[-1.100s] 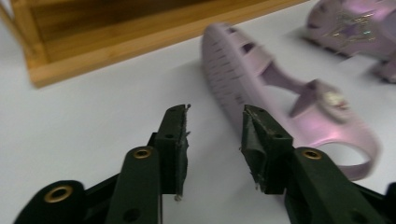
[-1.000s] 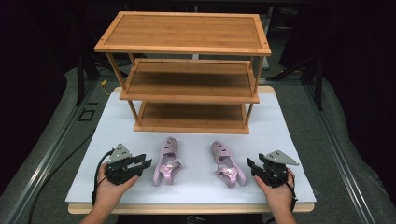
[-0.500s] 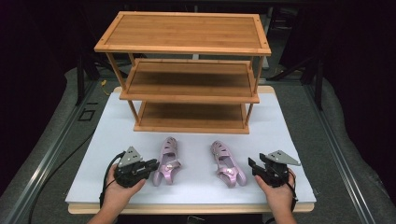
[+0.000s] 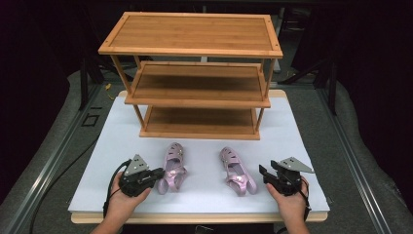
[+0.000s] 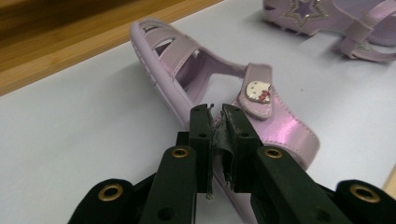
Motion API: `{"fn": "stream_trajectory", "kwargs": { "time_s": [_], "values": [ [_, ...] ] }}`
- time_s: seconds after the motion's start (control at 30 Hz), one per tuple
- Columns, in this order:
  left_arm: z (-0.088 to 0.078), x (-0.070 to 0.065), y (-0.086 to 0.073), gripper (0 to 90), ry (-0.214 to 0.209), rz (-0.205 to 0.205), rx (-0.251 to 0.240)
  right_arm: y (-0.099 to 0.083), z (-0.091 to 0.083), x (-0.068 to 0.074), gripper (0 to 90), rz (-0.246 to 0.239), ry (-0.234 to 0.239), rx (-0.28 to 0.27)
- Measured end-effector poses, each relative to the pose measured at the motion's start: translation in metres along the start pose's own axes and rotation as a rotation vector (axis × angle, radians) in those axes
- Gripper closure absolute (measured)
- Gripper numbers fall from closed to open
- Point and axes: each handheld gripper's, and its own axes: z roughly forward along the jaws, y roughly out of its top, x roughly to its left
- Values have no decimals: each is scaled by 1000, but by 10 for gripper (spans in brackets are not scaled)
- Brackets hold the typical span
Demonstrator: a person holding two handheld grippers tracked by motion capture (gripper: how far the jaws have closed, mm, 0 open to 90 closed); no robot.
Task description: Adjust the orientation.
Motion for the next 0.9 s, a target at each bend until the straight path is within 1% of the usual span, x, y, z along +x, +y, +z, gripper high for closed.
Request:
{"fn": "stream_trajectory", "kwargs": {
  "time_s": [0.03,0.13,0.17,0.2,0.23,0.27,0.3,0.37,0.43,0.5,0.53,0.57,0.63,0.67,0.7,0.73,0.77,0.8,0.83,0.87,0.9],
  "values": [
    [-1,3,-2,823,5,-8,0,0,1,0,489,3,-2,-14],
    [-4,11,-7,825,34,-25,20,-1,0,-1,489,7,1,-11],
    [-4,11,-7,829,34,-25,20,-1,0,-1,489,7,1,-11],
    [-5,18,-12,831,58,-36,40,-1,0,-1,489,7,2,-8],
    [-4,21,-16,830,61,-51,54,-1,0,-1,489,8,2,-7],
    [-4,26,-19,831,54,-67,66,-1,0,-2,489,9,0,-10],
    [-4,30,-22,833,56,-94,72,-2,0,-2,489,12,3,-8],
    [-4,36,-27,827,58,-127,100,-2,0,-1,489,17,6,-3],
    [-3,41,-30,823,63,-145,127,-2,0,-2,489,15,5,1],
    [-3,44,-30,808,56,-158,128,-2,0,-3,489,14,3,-7],
    [-3,44,-30,801,56,-158,128,-2,0,-3,489,14,3,-7],
    [-3,44,-29,792,72,-151,138,-2,0,-3,489,18,3,-8],
    [-5,44,-28,774,78,-152,138,-2,0,-3,489,17,3,-9],
    [-8,45,-26,774,90,-150,136,-2,-1,-3,489,21,2,-10],
    [-11,45,-25,744,94,-155,118,-2,-1,-3,489,21,2,-12],
    [-18,46,-21,698,89,-181,71,-2,-1,-3,489,26,0,-15],
    [-21,47,-19,673,79,-199,42,-2,-1,-3,489,28,-1,-15],
    [-21,47,-19,649,79,-199,42,-2,-1,-3,489,28,-1,-15],
    [-25,46,-17,649,62,-223,15,-2,-1,-4,489,23,2,-15],
    [-26,46,-16,598,46,-235,-1,-2,-1,-5,489,27,-1,-13],
    [-26,43,-14,587,33,-237,-8,-2,-1,-5,489,29,0,-13]
  ]
}}
